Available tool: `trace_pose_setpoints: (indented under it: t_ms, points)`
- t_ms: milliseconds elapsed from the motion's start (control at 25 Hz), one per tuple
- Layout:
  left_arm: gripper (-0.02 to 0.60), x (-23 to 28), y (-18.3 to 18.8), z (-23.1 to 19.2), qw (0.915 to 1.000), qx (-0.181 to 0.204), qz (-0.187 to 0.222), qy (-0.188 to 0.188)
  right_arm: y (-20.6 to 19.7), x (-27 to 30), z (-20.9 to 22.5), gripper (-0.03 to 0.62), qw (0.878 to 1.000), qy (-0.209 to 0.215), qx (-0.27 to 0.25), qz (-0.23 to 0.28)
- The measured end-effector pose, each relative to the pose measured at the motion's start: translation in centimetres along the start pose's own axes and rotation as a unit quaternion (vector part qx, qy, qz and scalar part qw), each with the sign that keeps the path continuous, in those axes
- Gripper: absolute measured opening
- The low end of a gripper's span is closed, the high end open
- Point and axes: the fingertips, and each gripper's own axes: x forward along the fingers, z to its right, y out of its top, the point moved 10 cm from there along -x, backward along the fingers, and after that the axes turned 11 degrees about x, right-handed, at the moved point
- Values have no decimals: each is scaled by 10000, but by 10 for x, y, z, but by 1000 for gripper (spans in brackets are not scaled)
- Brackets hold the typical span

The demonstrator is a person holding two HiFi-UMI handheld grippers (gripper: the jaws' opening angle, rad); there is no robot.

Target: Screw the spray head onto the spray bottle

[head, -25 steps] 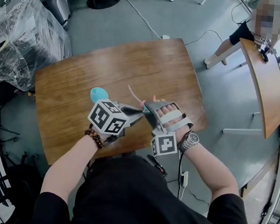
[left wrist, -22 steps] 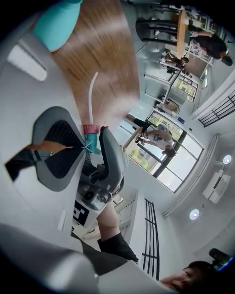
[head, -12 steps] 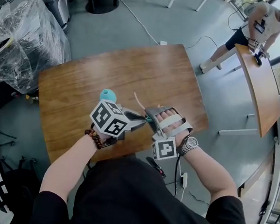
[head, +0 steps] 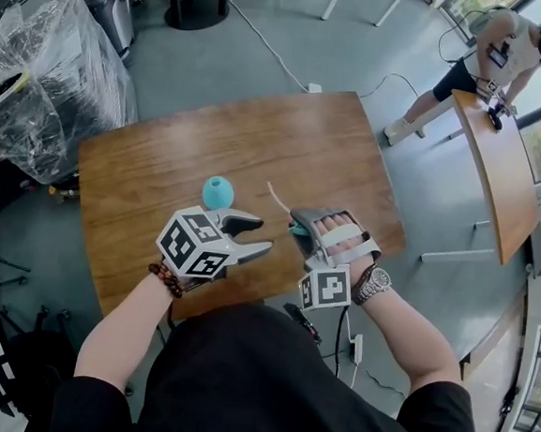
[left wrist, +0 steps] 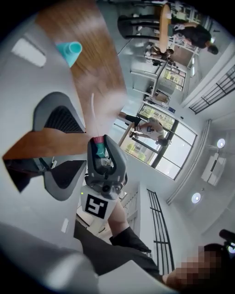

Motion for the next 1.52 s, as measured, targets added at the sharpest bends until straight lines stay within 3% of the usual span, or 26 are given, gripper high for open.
trace_pose_setpoints:
  t_ms: [160, 400, 680, 880, 1000, 1280, 1440, 1520]
  points:
    - [208, -22, -22, -9, 9984, 331, -284, 345, -2, 1, 9, 122, 9991, 96, 404, 60]
    - [217, -41, -56, -35, 9865, 535, -758, 1347, 2, -3, 26, 123, 9963, 145, 843, -21]
    - [359, -37, -94, -74, 9591, 984, -1200, 2367, 7, -9, 41, 123, 9877, 399, 1511, 49]
    - [515, -21, -115, -100, 9523, 911, -966, 2747, 12, -19, 52, 123, 9813, 478, 1861, 56]
    - [549, -9, -125, -115, 9499, 878, -888, 2866, 13, -22, 52, 123, 9810, 469, 1884, -14]
    - [546, 19, -138, -137, 9498, 828, -843, 2898, 18, -30, 50, 123, 9799, 493, 1928, -110]
    - [443, 22, -138, -139, 9467, 929, -809, 2977, 21, -35, 49, 123, 9797, 494, 1938, -90]
    - [423, 23, -136, -138, 9466, 964, -820, 2967, 23, -36, 47, 123, 9793, 520, 1957, -64]
